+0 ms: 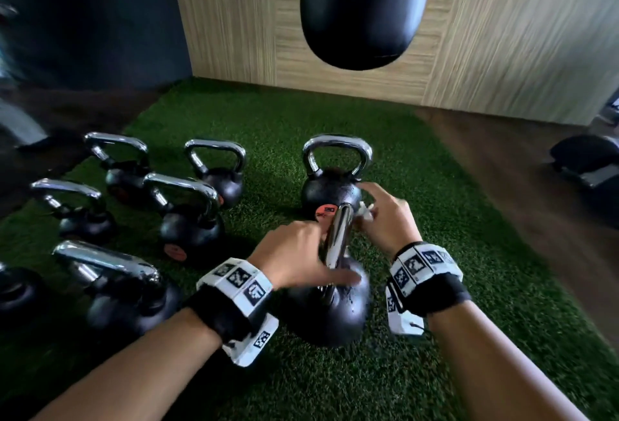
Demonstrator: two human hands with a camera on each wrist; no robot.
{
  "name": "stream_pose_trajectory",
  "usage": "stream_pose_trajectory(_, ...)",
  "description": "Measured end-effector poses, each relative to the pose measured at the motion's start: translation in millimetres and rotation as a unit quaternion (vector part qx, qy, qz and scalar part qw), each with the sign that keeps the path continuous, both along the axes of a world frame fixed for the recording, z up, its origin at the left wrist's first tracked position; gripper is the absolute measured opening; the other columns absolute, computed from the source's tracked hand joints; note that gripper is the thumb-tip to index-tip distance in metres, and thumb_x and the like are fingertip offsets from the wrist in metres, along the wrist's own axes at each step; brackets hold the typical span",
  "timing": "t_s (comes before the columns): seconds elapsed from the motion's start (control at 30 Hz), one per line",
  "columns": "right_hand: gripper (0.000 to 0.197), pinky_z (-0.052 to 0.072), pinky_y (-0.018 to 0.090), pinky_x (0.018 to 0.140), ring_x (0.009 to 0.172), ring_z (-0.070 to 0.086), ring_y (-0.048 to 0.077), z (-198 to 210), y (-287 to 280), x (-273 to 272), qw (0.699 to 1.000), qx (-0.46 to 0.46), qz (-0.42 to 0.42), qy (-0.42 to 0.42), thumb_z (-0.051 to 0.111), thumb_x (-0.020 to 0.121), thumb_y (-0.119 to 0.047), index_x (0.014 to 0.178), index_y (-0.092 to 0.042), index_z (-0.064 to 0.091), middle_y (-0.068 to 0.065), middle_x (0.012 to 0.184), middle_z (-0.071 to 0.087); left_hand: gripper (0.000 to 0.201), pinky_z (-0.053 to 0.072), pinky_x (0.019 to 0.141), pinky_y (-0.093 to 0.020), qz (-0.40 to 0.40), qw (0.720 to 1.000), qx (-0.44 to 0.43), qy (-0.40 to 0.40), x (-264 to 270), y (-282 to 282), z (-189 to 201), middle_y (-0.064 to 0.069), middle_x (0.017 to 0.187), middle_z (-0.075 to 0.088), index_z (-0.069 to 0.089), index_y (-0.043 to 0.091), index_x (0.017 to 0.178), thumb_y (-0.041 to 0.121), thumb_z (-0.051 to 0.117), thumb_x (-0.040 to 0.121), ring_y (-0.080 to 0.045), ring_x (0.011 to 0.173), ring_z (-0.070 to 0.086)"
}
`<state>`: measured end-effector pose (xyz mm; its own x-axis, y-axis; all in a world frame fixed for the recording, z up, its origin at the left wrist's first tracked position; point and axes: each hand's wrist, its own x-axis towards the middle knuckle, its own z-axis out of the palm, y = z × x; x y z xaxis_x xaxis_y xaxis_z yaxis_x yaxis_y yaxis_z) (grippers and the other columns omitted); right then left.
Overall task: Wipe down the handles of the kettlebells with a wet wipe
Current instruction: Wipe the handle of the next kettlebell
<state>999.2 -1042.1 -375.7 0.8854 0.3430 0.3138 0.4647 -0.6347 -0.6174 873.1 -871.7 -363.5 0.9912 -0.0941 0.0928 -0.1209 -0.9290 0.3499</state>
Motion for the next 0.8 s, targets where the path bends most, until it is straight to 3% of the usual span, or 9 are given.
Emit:
stream_pose_trajectory(0.1,0.059,0.039,0.018,0.079,0.089,0.053,0.007,20.8,4.7,6.7,0.987,-0.123,0.098,-0.014,0.063,0.093,-0.011,0.143,-0.041,0.052,-0.013,0.103,0.051,0.060,0.059,0.069,-0.032,0.039,0.999,0.036,-0.006,1.3,-19.8,10.4,0.007,0.088,0.068,0.059,0.026,0.104,0.067,0.063,0.060,-0.020,0.079,0.070)
stream_pose_trajectory(0.17,0.034,0.038,0.020,0.081,0.095,0.058,0.014,24.0,5.2,7.8,0.977,-0.161,0.138,-0.032,0.065,0.093,-0.022,0.125,-0.035,0.068,-0.013,0.100,0.053,0.045,0.061,0.069,-0.033,0.062,0.997,0.019,0.029,7.5,-21.4,13.4,0.005,0.083,0.068,0.061,0.020,0.090,0.049,0.072,0.058,-0.021,0.076,0.070)
stream_pose_trajectory(0.23,0.019,0.038,0.022,0.078,0.096,0.062,0.018,23.8,3.9,5.2,0.975,-0.165,0.144,-0.042,0.063,0.094,-0.031,0.109,-0.030,0.074,-0.013,0.091,0.053,0.045,0.059,0.068,-0.032,0.067,0.996,0.025,0.056,12.6,-18.6,16.3,0.006,0.084,0.067,0.060,0.020,0.088,0.046,0.078,0.056,-0.020,0.076,0.068)
stream_pose_trajectory(0.37,0.024,0.043,0.025,0.078,0.092,0.062,0.020,25.7,-3.2,-3.5,0.979,-0.168,0.111,-0.024,0.058,0.094,-0.041,0.105,-0.026,0.075,-0.001,0.095,0.061,0.064,0.057,0.081,-0.033,0.017,0.994,0.031,0.100,23.0,3.3,20.1,0.008,0.106,0.068,0.059,0.028,0.112,0.043,0.087,0.057,-0.018,0.096,0.068)
stream_pose_trajectory(0.47,0.019,0.050,0.030,0.077,0.092,0.067,0.027,30.3,-13.3,-17.4,0.979,-0.191,0.074,-0.013,0.059,0.093,-0.029,0.104,-0.024,0.073,0.004,0.098,0.066,0.086,0.047,0.085,-0.021,-0.092,0.988,0.005,0.128,35.2,25.9,31.7,0.013,0.113,0.061,0.055,0.031,0.136,0.026,0.092,0.059,-0.009,0.106,0.059)
stream_pose_trajectory(0.53,0.016,0.055,0.032,0.074,0.088,0.070,0.028,30.2,-21.4,-30.0,0.980,-0.195,0.047,-0.005,0.058,0.089,-0.020,0.095,-0.022,0.073,0.003,0.092,0.069,0.102,0.045,0.092,-0.027,-0.133,0.978,0.065,0.145,47.2,33.9,40.7,0.005,0.121,0.057,0.045,0.032,0.149,0.024,0.093,0.060,-0.013,0.113,0.055)
stream_pose_trajectory(0.63,0.013,0.060,0.035,0.074,0.084,0.071,0.026,24.8,-31.6,-49.4,0.979,-0.201,0.013,0.003,0.060,0.086,-0.015,0.092,-0.018,0.071,0.001,0.087,0.071,0.107,0.049,0.094,-0.039,-0.149,0.956,0.191,0.163,59.9,37.0,53.7,0.004,0.121,0.053,0.035,0.042,0.153,0.034,0.093,0.063,-0.019,0.114,0.056)
stream_pose_trajectory(0.7,0.012,0.061,0.034,0.074,0.083,0.072,0.023,20.0,-36.2,-59.9,0.980,-0.199,0.003,0.003,0.064,0.085,-0.014,0.094,-0.016,0.071,0.002,0.088,0.073,0.101,0.049,0.090,-0.040,-0.150,0.943,0.259,0.144,62.9,34.0,56.9,0.006,0.120,0.053,0.036,0.044,0.149,0.038,0.092,0.066,-0.020,0.115,0.057)
stream_pose_trajectory(0.8,0.015,0.062,0.032,0.075,0.081,0.072,0.019,15.4,-40.0,-66.5,0.985,-0.174,-0.003,0.018,0.067,0.085,-0.013,0.098,-0.018,0.073,0.001,0.089,0.074,0.086,0.049,0.091,-0.041,-0.139,0.947,0.268,0.106,60.9,31.2,51.2,0.005,0.118,0.057,0.045,0.039,0.143,0.036,0.090,0.070,-0.020,0.115,0.057)
